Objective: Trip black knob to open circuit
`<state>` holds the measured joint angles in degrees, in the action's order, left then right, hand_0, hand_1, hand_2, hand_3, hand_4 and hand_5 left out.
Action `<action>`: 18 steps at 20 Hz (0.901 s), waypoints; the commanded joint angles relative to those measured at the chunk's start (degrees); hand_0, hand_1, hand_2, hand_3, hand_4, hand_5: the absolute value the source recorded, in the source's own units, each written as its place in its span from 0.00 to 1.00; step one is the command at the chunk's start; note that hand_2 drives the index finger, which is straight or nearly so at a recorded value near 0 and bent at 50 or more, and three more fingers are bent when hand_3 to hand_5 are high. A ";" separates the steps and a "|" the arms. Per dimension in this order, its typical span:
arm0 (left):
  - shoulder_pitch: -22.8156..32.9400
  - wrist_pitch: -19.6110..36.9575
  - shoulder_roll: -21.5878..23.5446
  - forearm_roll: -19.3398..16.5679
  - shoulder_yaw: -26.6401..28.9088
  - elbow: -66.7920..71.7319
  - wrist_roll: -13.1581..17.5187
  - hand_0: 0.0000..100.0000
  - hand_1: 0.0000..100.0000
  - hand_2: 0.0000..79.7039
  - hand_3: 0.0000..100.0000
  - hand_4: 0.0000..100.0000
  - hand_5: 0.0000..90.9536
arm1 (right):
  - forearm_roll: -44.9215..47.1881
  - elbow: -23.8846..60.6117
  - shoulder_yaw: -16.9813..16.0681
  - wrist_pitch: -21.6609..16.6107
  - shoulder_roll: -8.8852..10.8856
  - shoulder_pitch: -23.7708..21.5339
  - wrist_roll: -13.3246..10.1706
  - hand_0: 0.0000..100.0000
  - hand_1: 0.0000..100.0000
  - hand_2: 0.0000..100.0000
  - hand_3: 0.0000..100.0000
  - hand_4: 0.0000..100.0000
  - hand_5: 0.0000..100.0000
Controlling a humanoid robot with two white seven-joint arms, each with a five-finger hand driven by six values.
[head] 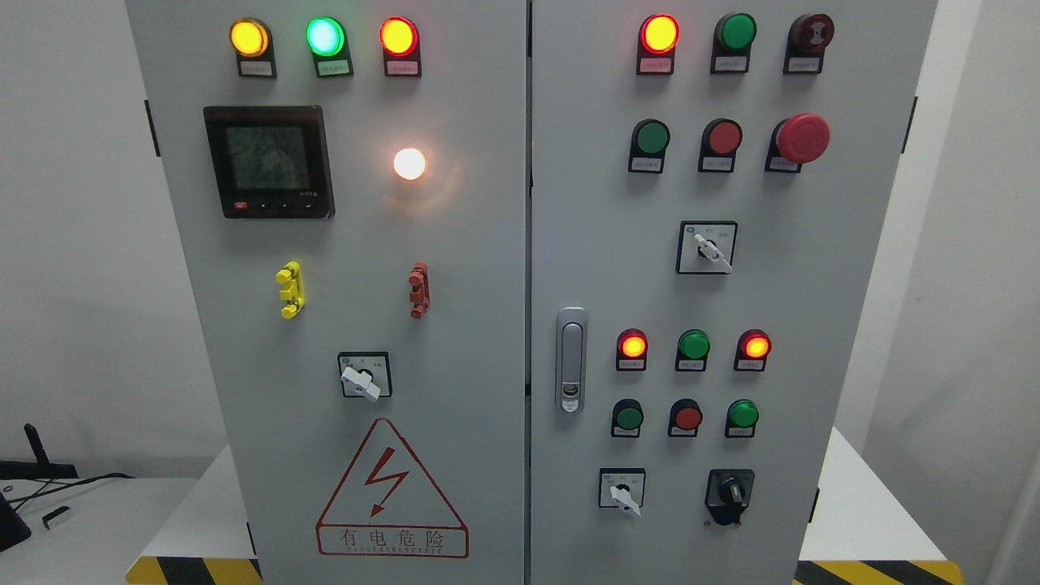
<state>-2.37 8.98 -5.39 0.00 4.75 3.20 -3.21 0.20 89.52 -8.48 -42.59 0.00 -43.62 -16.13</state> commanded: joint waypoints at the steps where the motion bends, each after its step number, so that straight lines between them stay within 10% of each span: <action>1: 0.00 -0.02 0.03 -1.76 0.00 0.05 0.05 0.12 0.39 0.00 0.00 0.00 0.00 | 0.94 18.75 -4.53 0.57 -0.70 0.28 0.13 0.24 0.57 0.29 0.66 0.68 0.78; 18: 0.00 -0.02 0.03 -1.76 0.00 0.05 0.05 0.12 0.39 0.00 0.00 0.00 0.00 | -1.78 29.22 -3.56 19.89 -0.79 17.51 3.73 0.23 0.57 0.34 0.67 0.73 0.85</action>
<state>-2.37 8.98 -5.39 0.00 4.75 3.20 -3.21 0.01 111.21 -11.72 -26.16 0.00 -31.52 -12.51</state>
